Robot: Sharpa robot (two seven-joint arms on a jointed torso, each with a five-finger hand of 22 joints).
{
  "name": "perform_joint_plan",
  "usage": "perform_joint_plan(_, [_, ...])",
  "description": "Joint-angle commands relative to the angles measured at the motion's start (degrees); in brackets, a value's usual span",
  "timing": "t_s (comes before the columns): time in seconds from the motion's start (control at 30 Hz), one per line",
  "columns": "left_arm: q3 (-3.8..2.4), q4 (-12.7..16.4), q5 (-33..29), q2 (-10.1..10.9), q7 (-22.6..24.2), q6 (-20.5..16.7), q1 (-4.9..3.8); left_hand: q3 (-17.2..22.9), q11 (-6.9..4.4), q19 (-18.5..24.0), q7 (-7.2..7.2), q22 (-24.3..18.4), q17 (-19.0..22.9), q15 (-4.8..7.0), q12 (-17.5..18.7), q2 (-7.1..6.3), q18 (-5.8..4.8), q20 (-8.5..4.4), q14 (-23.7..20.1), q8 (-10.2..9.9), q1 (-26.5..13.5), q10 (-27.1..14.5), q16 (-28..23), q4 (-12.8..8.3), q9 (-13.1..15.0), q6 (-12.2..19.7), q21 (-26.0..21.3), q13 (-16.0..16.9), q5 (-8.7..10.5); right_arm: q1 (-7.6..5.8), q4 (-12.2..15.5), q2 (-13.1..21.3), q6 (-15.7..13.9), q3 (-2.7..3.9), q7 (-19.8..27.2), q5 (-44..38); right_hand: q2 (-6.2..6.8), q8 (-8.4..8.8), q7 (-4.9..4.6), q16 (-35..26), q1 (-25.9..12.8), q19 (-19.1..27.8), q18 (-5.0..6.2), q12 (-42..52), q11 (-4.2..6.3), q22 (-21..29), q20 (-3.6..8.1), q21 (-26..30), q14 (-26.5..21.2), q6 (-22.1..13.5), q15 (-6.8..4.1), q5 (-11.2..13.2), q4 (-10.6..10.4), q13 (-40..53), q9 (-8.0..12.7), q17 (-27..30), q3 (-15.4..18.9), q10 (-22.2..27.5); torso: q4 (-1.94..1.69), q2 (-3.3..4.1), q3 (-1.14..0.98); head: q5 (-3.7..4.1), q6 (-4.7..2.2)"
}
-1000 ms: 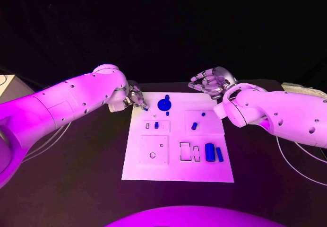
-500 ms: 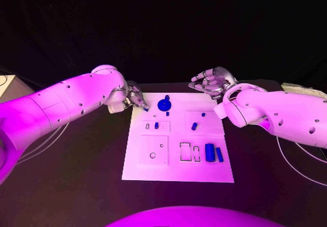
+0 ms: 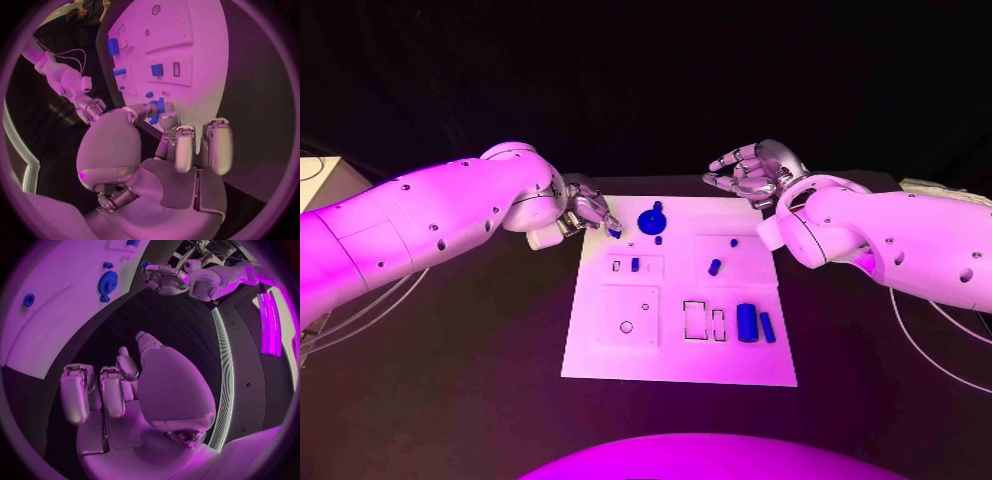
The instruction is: Assemble the parts on the task board
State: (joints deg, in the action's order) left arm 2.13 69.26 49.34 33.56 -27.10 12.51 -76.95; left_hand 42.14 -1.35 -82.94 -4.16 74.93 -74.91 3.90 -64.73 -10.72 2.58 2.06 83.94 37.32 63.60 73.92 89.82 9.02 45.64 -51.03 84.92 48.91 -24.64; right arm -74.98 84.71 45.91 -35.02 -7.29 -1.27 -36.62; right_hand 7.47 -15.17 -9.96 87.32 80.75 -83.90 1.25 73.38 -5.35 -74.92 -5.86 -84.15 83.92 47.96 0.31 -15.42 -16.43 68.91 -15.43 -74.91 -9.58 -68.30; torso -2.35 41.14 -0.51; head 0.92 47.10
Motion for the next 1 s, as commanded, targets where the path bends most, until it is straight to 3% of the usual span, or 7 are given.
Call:
perform_joint_plan(0.03, [0.09, 2.41, -1.71, 1.14, -1.25, -4.03, 0.01, 9.15, 0.04, -0.43, 1.15, 5.37, -15.09, 0.52, -0.34, -0.02, -0.12, -0.03, 6.06, 0.28, -0.52, 0.39, 0.18, -9.62, 2.94, -1.69, 0.22, 0.17, -0.38, 0.01, -0.03, 0.05, 0.83, -0.04, 0.36, -0.58, -0.05, -0.04, -0.07, -0.37, -0.74, -3.75, 0.29, 0.01, 0.16, -10.33, -0.39, 0.31, 4.51, -0.41, 0.28, 0.22, 0.04, -0.09, 0.07, -8.94, -0.26, 0.4, -0.08, -0.2, 0.06, -0.04, 0.09])
perform_joint_plan(0.27, [0.47, 6.18, 0.4, 3.26, -1.61, -6.19, 0.47, 9.18, -0.01, -0.51, 1.2, 5.5, -15.09, 0.56, -0.5, -0.05, -0.15, -0.06, 6.06, 0.33, -0.71, 0.58, 0.18, -9.75, 2.95, -1.81, 0.28, 0.42, -0.65, 0.03, -0.12, 0.12, 0.75, -0.13, 0.57, -0.7, 0.04, -0.08, -0.06, -0.43, -0.8, -3.72, 0.31, -0.02, 0.16, -10.27, -0.38, 0.41, 4.48, -0.4, 0.27, 0.1, 0.06, -0.18, 0.08, -8.81, -0.4, 0.49, -0.15, -0.18, 0.02, -0.18, 0.13])
perform_joint_plan(0.5, [1.33, 9.2, 3.41, 4.68, -1.85, -8.05, 1.17, 9.18, -0.04, -0.58, 1.23, 5.59, -15.09, 0.57, -0.7, -0.06, -0.17, -0.07, 6.06, 0.37, -0.79, 0.75, 0.18, -9.82, 2.96, -1.88, 0.33, 0.71, -0.74, 0.08, -0.18, 0.13, 0.58, -0.17, 0.87, -0.99, 0.07, -0.09, -0.06, -0.49, -0.8, -3.68, 0.34, -0.08, 0.17, -10.19, -0.38, 0.51, 4.46, -0.4, 0.27, 0.09, 0.07, -0.26, 0.08, -8.71, -0.42, 0.56, -0.18, -0.1, 0.05, -0.37, 0.05])
perform_joint_plan(0.63, [1.68, 10.08, 4.68, 4.86, -2.02, -8.75, 1.67, 9.19, -0.05, -0.64, 1.25, 5.68, -15.09, 0.58, -0.77, -0.06, -0.2, -0.08, 6.06, 0.38, -0.82, 0.82, 0.18, -9.84, 2.96, -1.91, 0.38, 0.82, -0.77, 0.1, -0.23, 0.13, 0.58, -0.19, 0.93, -1.15, 0.1, -0.1, -0.06, -0.58, -0.81, -3.63, 0.37, -0.15, 0.17, -10.09, -0.38, 0.64, 4.41, -0.4, 0.27, 0.08, 0.08, -0.35, 0.08, -8.52, -0.45, 0.67, -0.12, -0.17, 0.1, -0.34, 0.11])
perform_joint_plan(0.83, [2.02, 10.84, 6.85, 4.8, -2.43, -9.69, 2.28, 9.23, -0.11, -0.68, 1.31, 5.73, -15.09, 0.62, -1.0, -0.1, -0.21, -0.11, 6.06, 0.44, -0.97, 1.06, 0.18, -9.97, 2.97, -2.05, 0.41, 1.17, -0.88, 0.12, -0.23, 0.18, 0.6, -0.2, 0.99, -1.31, 0.1, -0.1, -0.06, -0.58, -0.81, -3.63, 0.37, -0.15, 0.17, -10.09, -0.38, 0.64, 4.41, -0.4, 0.27, 0.08, 0.08, -0.35, 0.08, -8.52, -0.45, 0.67, -0.02, -0.01, -0.05, -0.45, 0.14])
perform_joint_plan(1.0, [2.25, 11.16, 8.0, 4.59, -2.87, -9.68, 2.57, 9.28, -0.14, -0.73, 1.34, 5.79, -15.09, 0.64, -1.1, -0.1, -0.22, -0.13, 6.06, 0.47, -1.05, 1.18, 0.18, -10.03, 2.96, -2.12, 0.44, 1.32, -0.95, 0.13, -0.23, 0.19, 0.62, -0.21, 1.02, -1.39, 0.1, -0.1, -0.06, -0.58, -0.81, -3.63, 0.37, -0.15, 0.17, -10.09, -0.38, 0.64, 4.41, -0.4, 0.27, 0.08, 0.08, -0.35, 0.08, -8.52, -0.45, 0.67, -0.04, -0.04, -0.05, -0.56, 0.39])
